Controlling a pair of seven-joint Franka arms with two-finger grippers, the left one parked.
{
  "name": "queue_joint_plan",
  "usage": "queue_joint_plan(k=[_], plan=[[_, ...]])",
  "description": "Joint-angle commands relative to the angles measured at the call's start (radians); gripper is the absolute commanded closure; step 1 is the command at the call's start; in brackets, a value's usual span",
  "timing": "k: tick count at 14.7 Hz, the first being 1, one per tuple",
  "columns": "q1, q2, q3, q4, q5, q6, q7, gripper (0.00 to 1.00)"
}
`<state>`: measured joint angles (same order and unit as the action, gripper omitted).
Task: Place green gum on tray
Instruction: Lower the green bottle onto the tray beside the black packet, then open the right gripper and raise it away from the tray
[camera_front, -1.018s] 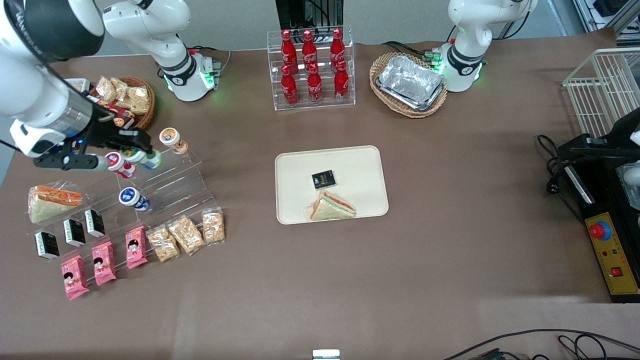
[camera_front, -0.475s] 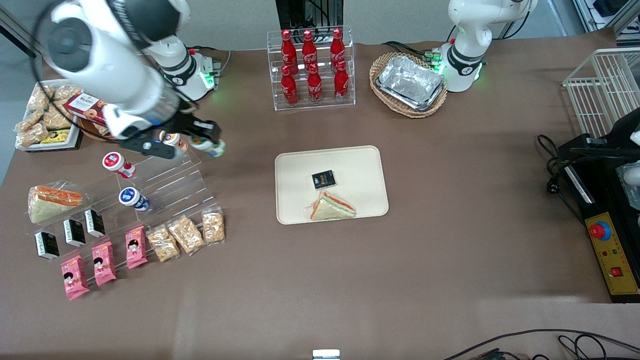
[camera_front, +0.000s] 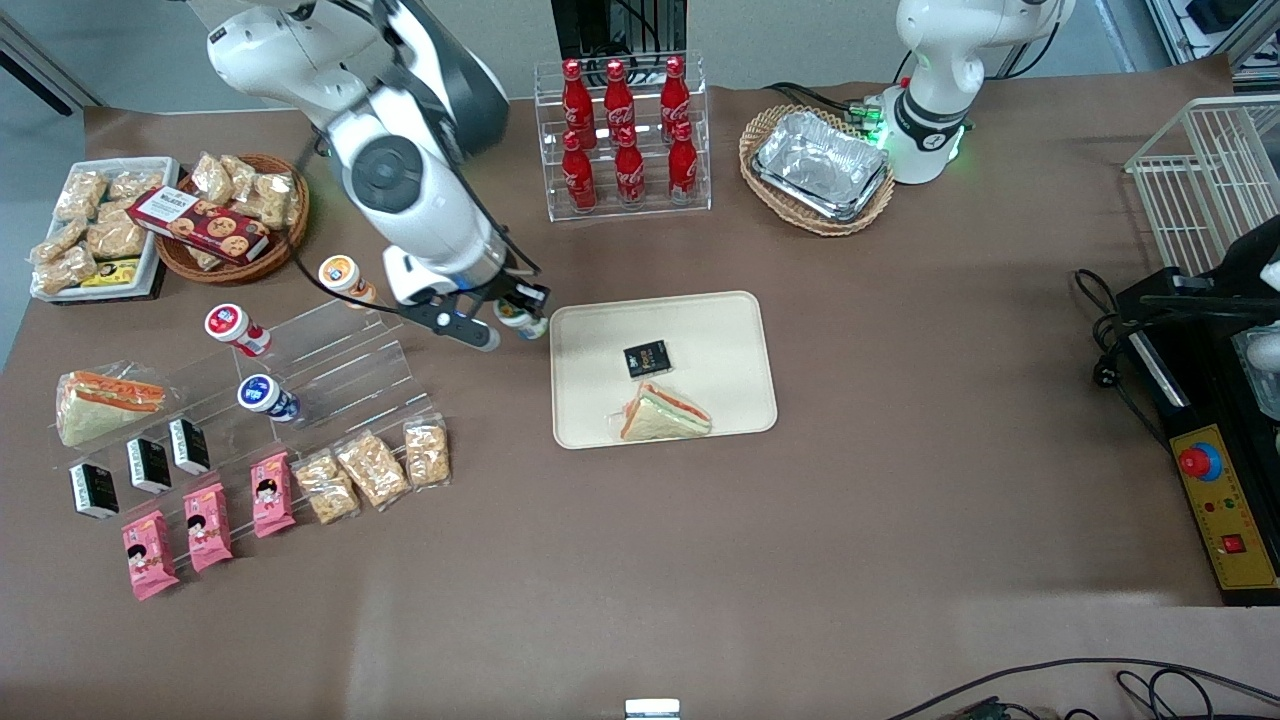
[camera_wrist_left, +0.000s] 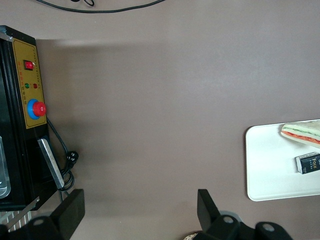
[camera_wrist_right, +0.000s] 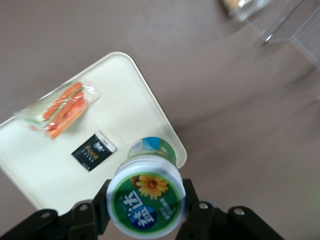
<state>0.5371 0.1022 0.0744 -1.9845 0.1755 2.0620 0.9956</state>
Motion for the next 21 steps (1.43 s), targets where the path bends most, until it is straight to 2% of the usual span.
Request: queue_joint_plan(k=[1, 9, 14, 15, 16, 17, 21], plan=[[0.075, 0.042, -0.008, -0.112, 0.015, 0.186, 0.095, 0.52], [0.170, 0.232, -0.010, -0.142, 0.010, 0.460, 0.189, 0.52], [0.190, 0.278, -0.010, -0.143, 0.009, 0.501, 0.193, 0.51], [0.190, 0.281, -0.011, -0.143, 0.009, 0.501, 0.193, 0.47], [0.190, 0.283, -0.012, -0.143, 0.007, 0.501, 0.193, 0.15], [0.190, 0.283, -0.012, -0.143, 0.009, 0.501, 0.193, 0.00], [0.188, 0.281, -0.012, -0.142, 0.009, 0.500, 0.193, 0.00]])
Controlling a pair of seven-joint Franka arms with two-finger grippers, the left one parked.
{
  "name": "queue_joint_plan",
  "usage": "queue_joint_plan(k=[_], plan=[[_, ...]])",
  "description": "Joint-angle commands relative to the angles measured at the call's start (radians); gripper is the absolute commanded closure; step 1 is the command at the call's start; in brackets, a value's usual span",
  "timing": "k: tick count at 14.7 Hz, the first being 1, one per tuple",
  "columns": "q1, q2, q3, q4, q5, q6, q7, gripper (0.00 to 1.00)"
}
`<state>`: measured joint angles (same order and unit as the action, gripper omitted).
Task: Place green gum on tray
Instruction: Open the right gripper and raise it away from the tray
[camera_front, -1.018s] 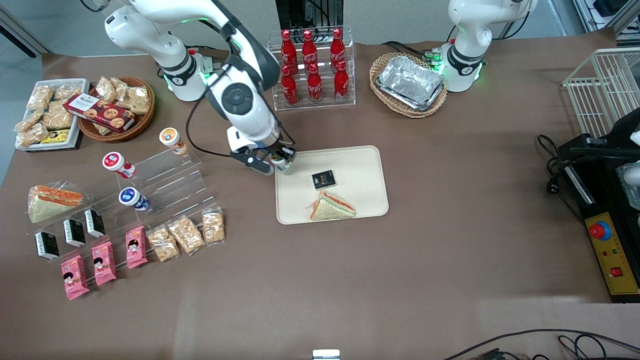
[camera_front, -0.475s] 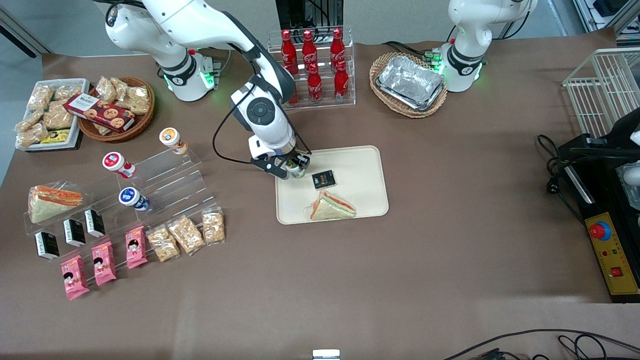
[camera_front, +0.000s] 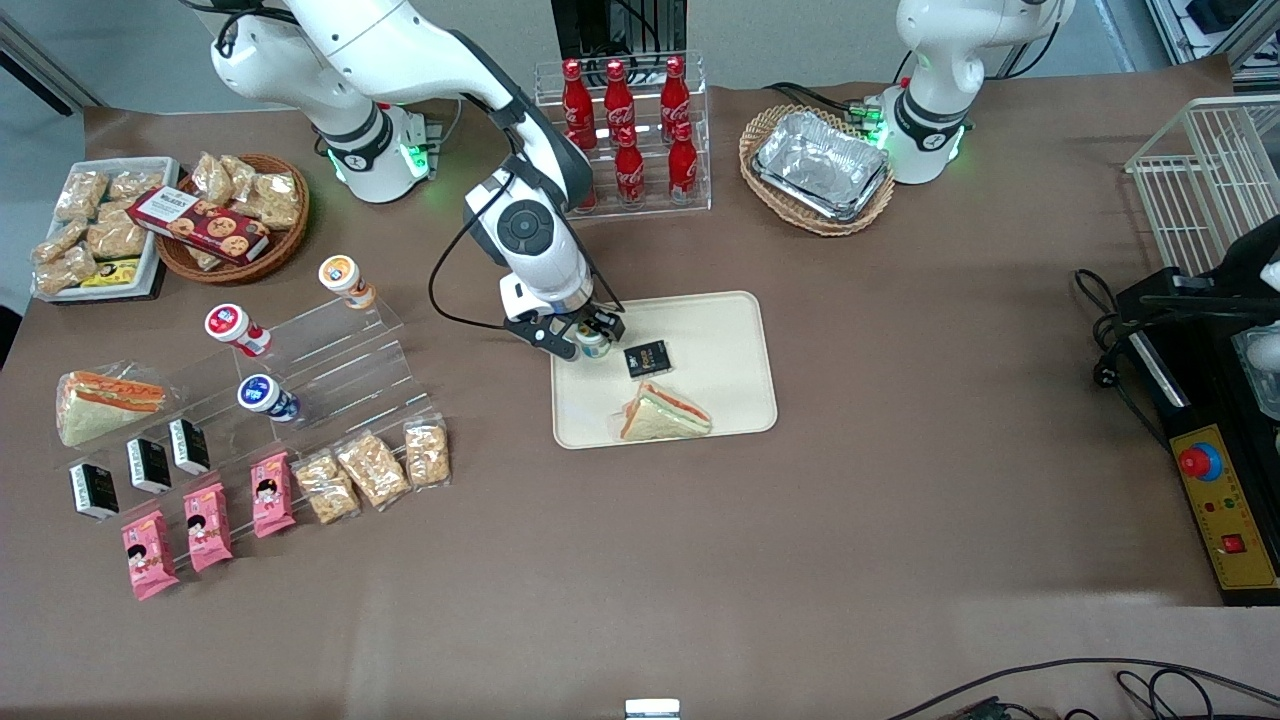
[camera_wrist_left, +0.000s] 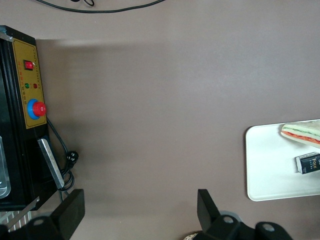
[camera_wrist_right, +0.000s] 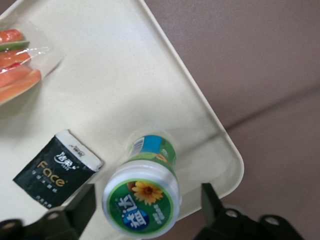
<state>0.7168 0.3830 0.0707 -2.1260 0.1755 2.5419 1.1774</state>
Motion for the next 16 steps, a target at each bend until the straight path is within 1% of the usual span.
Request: queue_joint_plan(k=[1, 4, 6, 9, 13, 15, 16], plan=[[0.007, -0.004, -0.008, 0.000, 0.007, 0.015, 0.011, 0.00], [-0.008, -0.047, -0.008, 0.006, 0.007, -0.020, -0.015, 0.00], [-0.026, -0.099, -0.017, 0.049, 0.009, -0.141, -0.062, 0.00], [-0.082, -0.177, -0.019, 0.187, 0.022, -0.413, -0.131, 0.00], [-0.148, -0.194, -0.020, 0.536, 0.013, -0.841, -0.255, 0.00], [-0.203, -0.196, -0.020, 0.656, 0.013, -1.001, -0.355, 0.00], [-0.238, -0.199, -0.020, 0.694, 0.013, -1.053, -0.437, 0.00]])
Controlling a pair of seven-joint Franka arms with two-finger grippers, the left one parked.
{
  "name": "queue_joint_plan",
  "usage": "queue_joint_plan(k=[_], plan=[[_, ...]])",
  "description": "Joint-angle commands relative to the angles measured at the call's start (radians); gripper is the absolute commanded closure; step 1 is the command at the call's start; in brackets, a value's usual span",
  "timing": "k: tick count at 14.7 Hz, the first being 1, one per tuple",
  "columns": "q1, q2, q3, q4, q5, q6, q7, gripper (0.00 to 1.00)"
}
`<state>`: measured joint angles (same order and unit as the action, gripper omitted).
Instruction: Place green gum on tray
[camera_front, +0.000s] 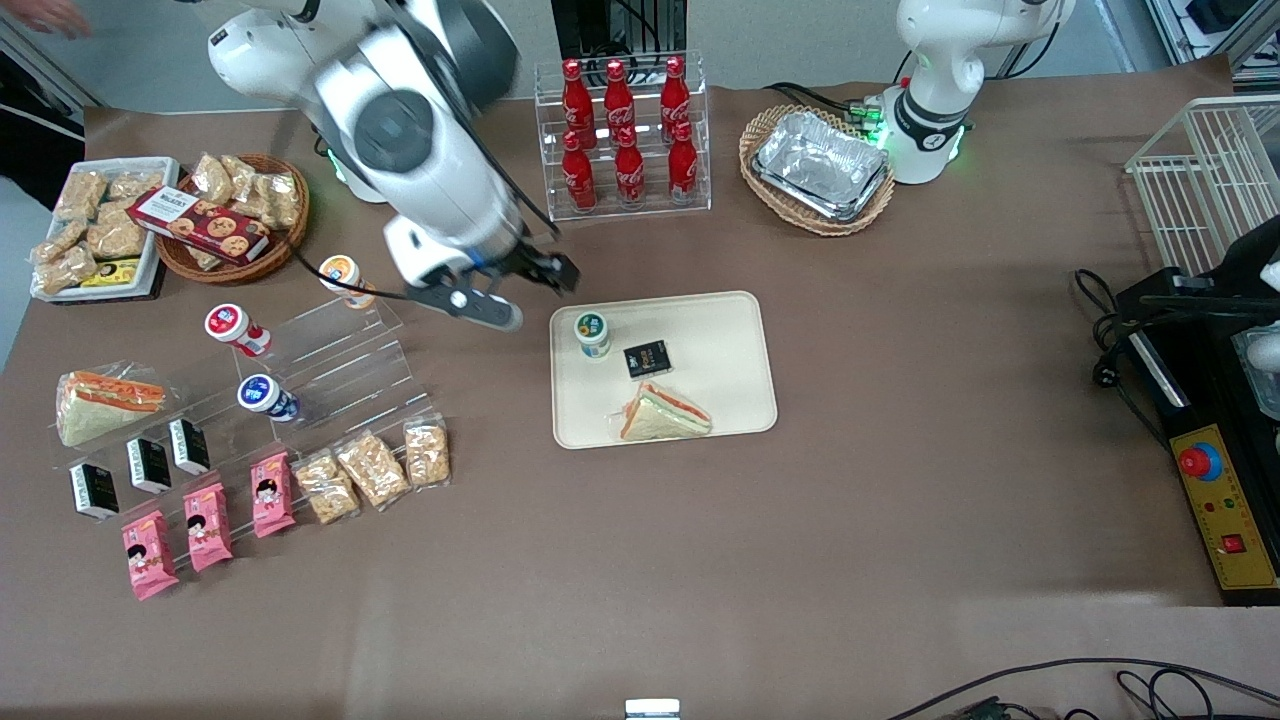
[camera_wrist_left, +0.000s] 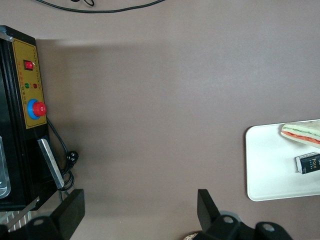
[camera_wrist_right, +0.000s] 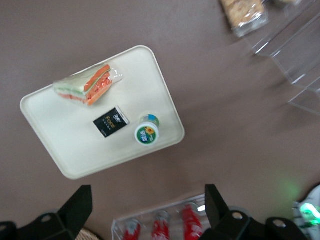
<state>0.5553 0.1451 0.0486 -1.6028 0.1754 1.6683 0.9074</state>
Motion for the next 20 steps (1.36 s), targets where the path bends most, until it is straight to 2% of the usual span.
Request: queue_joint_plan(k=[1, 2, 5, 9, 11, 12, 17, 18, 20], plan=[[-0.118, 0.015, 0.003, 0.179, 0.007, -0.211, -0.296, 0.00], [-0.155, -0.034, 0.004, 0.172, -0.014, -0.205, -0.411, 0.00], [-0.279, -0.076, 0.005, 0.106, -0.111, -0.173, -0.611, 0.00], [-0.454, -0.169, 0.000, -0.113, -0.123, 0.008, -0.922, 0.00], [-0.469, -0.254, -0.006, -0.248, -0.132, 0.109, -0.938, 0.00], [-0.469, -0.251, -0.024, -0.240, -0.142, 0.104, -0.940, 0.00], [-0.476, -0.154, -0.066, 0.006, -0.146, -0.056, -0.929, 0.00], [-0.480, -0.153, -0.066, 0.012, -0.175, -0.058, -0.929, 0.00], [-0.486, -0.154, -0.066, 0.006, -0.186, -0.059, -0.935, 0.00]])
